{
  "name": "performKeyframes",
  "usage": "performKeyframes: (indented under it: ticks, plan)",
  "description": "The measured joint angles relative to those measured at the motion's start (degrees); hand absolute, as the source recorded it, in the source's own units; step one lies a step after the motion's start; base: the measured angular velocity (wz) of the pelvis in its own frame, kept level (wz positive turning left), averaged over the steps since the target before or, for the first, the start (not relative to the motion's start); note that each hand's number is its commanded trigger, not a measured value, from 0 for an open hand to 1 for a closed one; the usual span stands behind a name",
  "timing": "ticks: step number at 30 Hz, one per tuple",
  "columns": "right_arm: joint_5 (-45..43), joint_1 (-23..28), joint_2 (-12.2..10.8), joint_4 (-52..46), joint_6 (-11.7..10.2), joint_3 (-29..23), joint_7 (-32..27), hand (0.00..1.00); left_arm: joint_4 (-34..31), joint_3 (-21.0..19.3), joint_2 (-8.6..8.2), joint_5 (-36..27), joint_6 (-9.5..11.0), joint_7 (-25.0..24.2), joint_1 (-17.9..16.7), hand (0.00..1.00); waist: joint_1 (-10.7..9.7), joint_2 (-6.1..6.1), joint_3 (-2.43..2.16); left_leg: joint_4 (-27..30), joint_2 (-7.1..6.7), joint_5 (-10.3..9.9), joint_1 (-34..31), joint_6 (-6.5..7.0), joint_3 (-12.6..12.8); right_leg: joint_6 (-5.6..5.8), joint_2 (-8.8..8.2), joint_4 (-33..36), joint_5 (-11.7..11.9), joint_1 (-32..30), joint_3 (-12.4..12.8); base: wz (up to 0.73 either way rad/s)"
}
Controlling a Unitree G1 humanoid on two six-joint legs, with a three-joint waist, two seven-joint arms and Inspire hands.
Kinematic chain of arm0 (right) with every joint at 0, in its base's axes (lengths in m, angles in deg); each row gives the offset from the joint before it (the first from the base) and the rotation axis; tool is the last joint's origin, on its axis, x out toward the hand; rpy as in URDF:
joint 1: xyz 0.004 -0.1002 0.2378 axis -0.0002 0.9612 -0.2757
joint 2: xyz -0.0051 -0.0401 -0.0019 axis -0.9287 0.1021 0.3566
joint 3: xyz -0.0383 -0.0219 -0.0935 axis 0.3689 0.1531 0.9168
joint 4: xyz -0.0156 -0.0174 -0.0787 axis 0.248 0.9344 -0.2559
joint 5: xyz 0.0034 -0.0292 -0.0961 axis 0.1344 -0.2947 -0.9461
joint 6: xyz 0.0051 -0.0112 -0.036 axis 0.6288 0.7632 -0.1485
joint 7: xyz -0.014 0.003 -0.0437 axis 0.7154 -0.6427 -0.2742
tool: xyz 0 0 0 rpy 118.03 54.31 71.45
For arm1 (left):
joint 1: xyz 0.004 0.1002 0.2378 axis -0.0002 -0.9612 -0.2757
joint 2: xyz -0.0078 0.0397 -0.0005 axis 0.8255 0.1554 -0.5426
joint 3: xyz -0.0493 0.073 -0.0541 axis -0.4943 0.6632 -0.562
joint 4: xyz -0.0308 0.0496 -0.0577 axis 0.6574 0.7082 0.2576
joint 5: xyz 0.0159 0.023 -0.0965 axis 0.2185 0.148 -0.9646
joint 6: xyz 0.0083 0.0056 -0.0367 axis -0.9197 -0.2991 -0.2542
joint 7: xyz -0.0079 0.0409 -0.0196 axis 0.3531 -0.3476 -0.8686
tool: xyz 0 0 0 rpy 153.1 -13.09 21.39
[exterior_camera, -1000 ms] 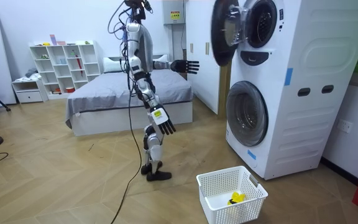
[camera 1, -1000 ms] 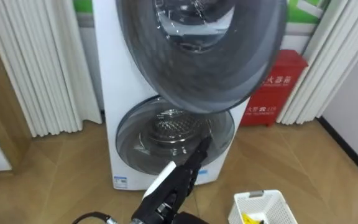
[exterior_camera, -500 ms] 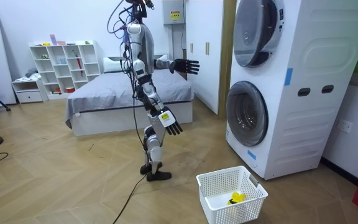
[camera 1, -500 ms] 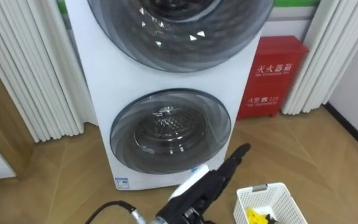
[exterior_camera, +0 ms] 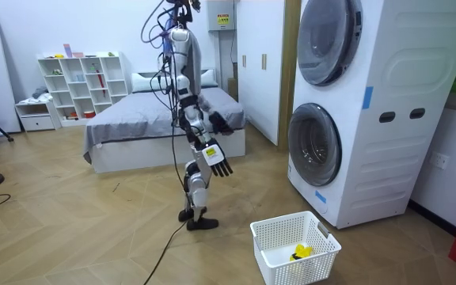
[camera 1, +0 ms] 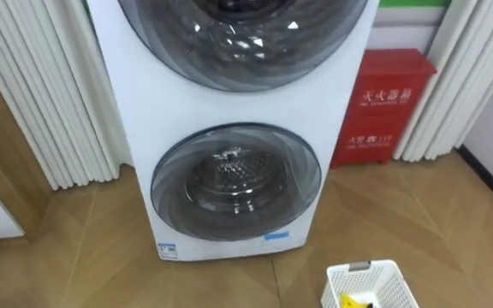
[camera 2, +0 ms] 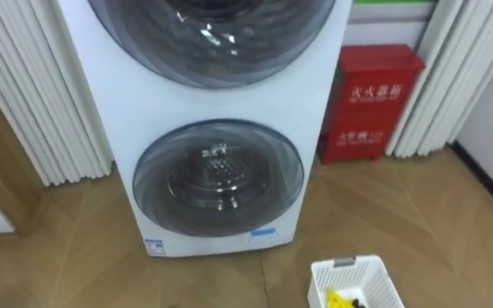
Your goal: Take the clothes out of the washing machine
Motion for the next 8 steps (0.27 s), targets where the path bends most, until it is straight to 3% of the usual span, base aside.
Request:
performKeyframes:
  ticks: [3,6,8]
  plan:
    - [0.5,-0.7,0.19,4.05,0.09,-2.22,1.18,0.0,11.59,-8.95,0.85,1.59,0.37,7.06,-2.84,0.0,2.55,0.62,0.2,-0.46,-0.06,-0.04,1.61,-0.07,-0.17,0.01,0.09,-0.74,0.0,1.64,-0.04,-0.06]
    - [0.47,-0.67,0.18,4.5,0.07,-2.84,2.32,0.0,15.29,-11.29,1.03,6.16,-0.2,10.36,-4.59,0.0,3.16,1.26,0.41,-0.87,-0.11,-0.13,1.89,-0.18,-0.69,0.03,0.11,-0.82,-0.02,1.94,0.13,0.05]
    - [0.53,-1.0,0.11,5.53,-0.02,-2.84,2.95,0.0,16.12,-11.47,0.26,9.22,-1.46,11.79,-6.45,0.0,3.47,1.34,0.47,-1.14,-0.3,-0.13,1.91,-0.18,-1.37,0.05,0.05,-0.8,-0.03,2.03,-0.02,0.12]
